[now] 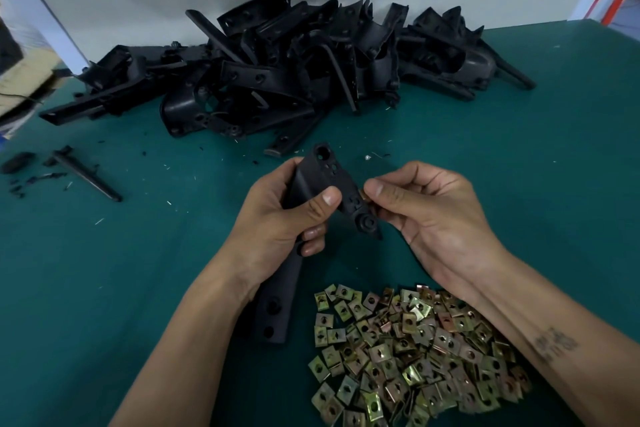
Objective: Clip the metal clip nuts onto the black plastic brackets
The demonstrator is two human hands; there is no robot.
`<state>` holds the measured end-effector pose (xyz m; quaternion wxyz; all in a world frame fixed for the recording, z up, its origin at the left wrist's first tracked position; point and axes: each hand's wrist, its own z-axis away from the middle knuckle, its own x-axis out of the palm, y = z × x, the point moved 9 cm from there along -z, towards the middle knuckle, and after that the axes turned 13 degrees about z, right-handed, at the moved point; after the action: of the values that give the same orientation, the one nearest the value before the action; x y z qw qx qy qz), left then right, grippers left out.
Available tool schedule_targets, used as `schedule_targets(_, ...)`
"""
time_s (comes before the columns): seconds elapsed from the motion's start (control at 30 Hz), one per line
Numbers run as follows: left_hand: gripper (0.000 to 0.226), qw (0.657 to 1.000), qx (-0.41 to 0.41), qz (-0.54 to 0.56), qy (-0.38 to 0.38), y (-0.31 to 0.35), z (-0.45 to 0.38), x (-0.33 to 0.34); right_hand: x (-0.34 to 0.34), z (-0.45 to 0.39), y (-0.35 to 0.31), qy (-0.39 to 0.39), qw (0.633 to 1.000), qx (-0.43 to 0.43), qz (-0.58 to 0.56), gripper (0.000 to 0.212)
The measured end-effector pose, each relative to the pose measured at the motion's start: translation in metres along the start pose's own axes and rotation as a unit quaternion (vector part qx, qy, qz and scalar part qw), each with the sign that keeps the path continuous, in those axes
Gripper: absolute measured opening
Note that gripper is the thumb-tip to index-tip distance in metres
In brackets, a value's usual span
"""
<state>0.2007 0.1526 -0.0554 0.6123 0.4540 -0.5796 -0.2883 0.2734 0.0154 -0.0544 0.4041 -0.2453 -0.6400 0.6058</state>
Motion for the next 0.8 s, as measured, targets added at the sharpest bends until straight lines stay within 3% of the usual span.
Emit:
schedule_targets(0.23, 0.015, 1.000, 0.004, 0.004, 0.007, 0.0007, -0.0002, -0.0003, 0.0005, 0.0002, 0.0012, 0.012, 1.000, -0.009, 0.019, 0.024)
schedule_targets(0.5, 0.015, 1.000, -0.004, -0.010, 0.017, 0.0012, 0.0010, -0.0009, 0.0049, 0.0015, -0.0003, -0.002, 0.999, -0.018, 0.047, 0.018)
schedule_targets(0.8, 0.015, 1.000, -0.001, 0.009, 0.012, 0.0003, -0.0002, -0.0010, 0.0028, 0.0010, 0.0074, 0.015, 0.999, 0.011, -0.027, 0.010)
